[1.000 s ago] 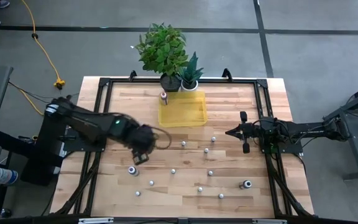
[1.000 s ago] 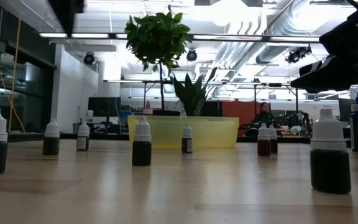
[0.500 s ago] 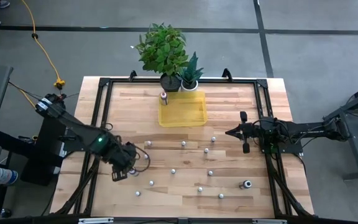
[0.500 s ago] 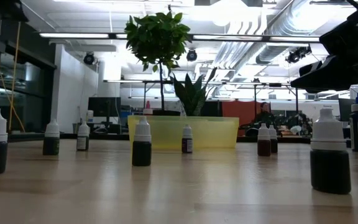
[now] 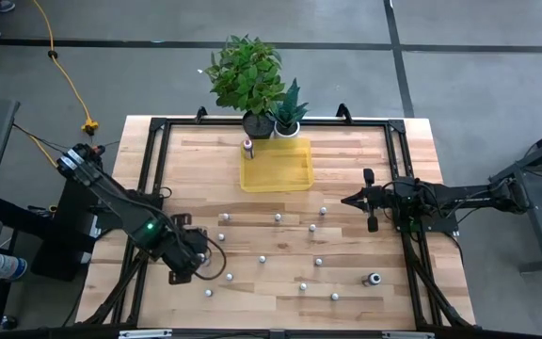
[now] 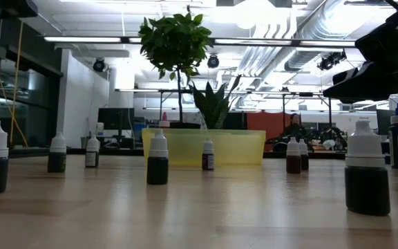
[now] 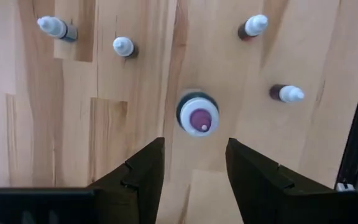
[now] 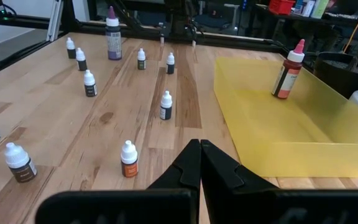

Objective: Pick & Place food coloring
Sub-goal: Put the large purple food coloring bottle into the yellow bin

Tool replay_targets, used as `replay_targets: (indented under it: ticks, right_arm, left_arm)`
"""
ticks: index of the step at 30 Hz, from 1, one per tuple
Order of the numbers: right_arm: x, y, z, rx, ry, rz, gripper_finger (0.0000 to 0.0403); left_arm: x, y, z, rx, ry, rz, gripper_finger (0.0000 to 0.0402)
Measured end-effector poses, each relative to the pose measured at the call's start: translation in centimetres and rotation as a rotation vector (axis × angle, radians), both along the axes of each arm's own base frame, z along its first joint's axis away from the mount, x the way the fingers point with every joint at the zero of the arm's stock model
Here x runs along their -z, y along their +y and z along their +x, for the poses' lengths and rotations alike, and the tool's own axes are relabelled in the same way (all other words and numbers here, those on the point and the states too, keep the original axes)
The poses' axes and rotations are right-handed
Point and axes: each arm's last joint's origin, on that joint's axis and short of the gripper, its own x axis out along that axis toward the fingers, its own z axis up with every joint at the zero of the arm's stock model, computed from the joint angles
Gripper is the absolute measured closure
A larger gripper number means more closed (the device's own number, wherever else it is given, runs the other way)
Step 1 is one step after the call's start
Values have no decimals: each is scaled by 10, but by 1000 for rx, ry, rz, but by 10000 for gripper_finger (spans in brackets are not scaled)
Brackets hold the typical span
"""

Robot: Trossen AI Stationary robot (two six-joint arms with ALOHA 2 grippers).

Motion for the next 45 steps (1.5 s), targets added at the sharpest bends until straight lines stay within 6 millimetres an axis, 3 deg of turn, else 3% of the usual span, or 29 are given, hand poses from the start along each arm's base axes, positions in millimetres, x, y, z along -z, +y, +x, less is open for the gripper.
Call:
replay_targets:
  ticks: [4, 10, 17, 31, 40, 45]
  right_arm:
    - [0, 0, 0, 0, 0, 0, 402]
    - [0, 0, 0, 0, 0, 0, 402]
    - [0, 0, 0, 0, 0, 0, 402]
    - [0, 0, 0, 0, 0, 0, 402]
    - [0, 0, 0, 0, 0, 0, 402]
    - [0, 0, 0, 0, 0, 0, 402]
  left_arm:
    - [-1, -4, 4, 8, -34, -45, 226]
    - [-1, -5, 6, 1, -47, -60, 168]
    - [19, -11, 19, -6, 34, -23, 128]
    - [45, -12, 33, -33, 141, 64, 126]
    - [47, -13, 33, -35, 149, 63, 127]
    - [46, -13, 33, -37, 148, 61, 157]
